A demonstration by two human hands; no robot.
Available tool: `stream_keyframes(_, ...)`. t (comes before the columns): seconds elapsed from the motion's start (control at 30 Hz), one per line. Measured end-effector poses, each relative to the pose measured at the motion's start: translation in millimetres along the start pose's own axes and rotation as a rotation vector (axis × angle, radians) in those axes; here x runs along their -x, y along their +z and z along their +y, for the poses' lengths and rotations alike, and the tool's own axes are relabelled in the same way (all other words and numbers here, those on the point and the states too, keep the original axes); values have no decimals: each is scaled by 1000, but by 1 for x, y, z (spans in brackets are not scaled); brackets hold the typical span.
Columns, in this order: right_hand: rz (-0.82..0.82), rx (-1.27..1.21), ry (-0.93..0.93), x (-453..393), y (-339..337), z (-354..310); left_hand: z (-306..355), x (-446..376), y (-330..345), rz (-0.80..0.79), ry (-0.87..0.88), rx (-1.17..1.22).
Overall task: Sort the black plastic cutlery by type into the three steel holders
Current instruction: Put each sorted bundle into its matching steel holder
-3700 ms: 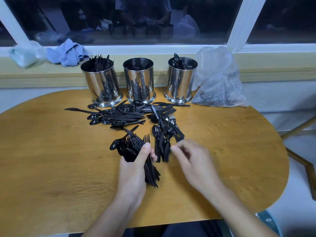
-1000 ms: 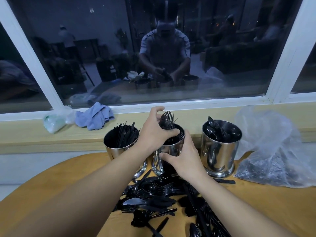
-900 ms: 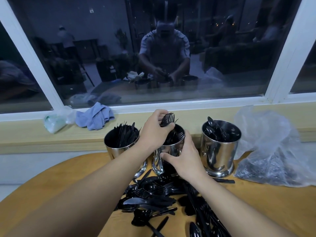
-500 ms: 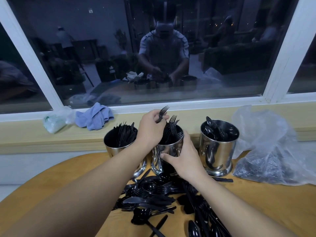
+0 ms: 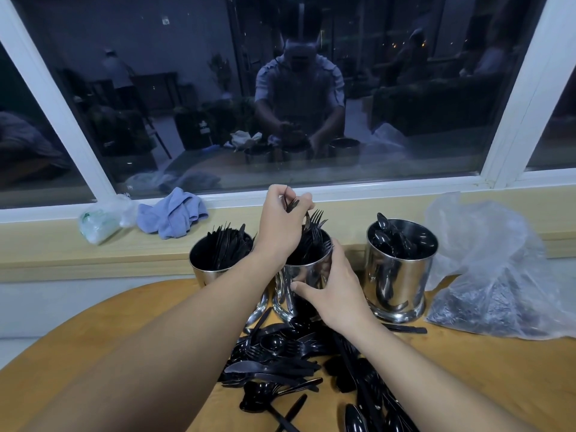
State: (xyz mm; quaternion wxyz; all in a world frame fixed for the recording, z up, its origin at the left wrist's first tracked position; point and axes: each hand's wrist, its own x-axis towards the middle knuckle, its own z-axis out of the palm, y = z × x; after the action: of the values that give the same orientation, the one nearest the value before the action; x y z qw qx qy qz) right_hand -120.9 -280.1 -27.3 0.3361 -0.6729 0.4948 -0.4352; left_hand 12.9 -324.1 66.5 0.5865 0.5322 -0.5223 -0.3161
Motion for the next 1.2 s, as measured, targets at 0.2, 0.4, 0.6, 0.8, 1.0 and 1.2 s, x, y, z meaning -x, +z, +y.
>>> stream_keyframes(0.2,-1,-3,-8,1,-1,2,-4,7,-12,-36,-21,-24)
stream_keyframes(0.4,-4,-2,-8,2,-1,1,-14,18,-24,-10,-22,-91)
stream_keyframes(0.6,-16,37,7,5,-5,-4,-23,17,-30,-118,156,-380)
stream_keyframes(0.8,-55,86,48,2,-3,0,-21,4,-26,-280,359,-706)
stream_keyframes(1.0,-41,81,41,1,-4,2,-26,3,-28,-366,346,-768)
stream_keyframes(1.2,-27,69,29,5,-6,-3,-36,17,-41,-358,311,-812)
